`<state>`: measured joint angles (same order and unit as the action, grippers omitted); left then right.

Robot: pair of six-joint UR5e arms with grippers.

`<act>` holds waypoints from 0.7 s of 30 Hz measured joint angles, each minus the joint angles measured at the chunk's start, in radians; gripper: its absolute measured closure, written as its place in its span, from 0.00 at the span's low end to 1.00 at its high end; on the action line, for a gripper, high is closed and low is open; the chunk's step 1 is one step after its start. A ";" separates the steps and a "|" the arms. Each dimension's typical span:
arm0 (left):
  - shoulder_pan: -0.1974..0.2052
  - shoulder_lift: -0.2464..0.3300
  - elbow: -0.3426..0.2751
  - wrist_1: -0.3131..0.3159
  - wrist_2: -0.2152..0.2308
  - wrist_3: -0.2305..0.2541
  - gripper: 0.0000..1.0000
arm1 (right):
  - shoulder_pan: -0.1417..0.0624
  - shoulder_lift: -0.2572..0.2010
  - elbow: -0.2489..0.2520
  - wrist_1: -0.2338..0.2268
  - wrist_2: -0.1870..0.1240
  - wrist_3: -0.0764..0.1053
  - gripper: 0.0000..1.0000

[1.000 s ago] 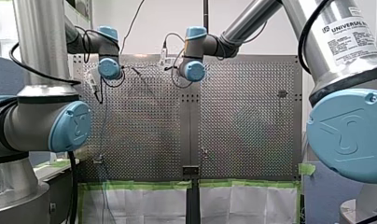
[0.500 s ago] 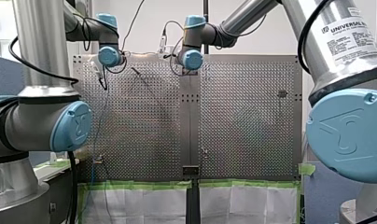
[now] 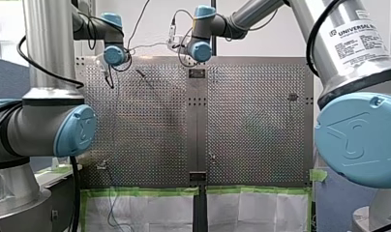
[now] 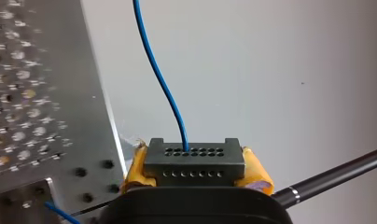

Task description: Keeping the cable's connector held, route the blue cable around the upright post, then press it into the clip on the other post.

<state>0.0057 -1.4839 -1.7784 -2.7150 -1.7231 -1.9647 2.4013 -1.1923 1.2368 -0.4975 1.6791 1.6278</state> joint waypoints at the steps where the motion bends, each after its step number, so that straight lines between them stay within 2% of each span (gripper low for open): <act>1: 0.003 -0.003 0.005 0.000 0.001 -0.004 1.00 | -0.001 0.001 -0.005 0.002 -0.001 0.000 1.00; 10: 0.045 -0.065 0.048 0.003 0.036 -0.015 1.00 | -0.008 0.052 -0.060 0.028 -0.024 0.000 1.00; 17: 0.099 -0.091 0.051 0.013 0.076 -0.017 1.00 | -0.011 0.092 -0.074 0.029 -0.029 0.000 1.00; 21: 0.107 -0.114 0.051 0.021 0.098 -0.013 1.00 | -0.013 0.112 -0.078 0.028 -0.032 0.000 1.00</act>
<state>0.1122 -1.5976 -1.7271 -2.6941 -1.6254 -1.9777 2.3885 -1.0807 1.1593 -0.4693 1.6471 1.6279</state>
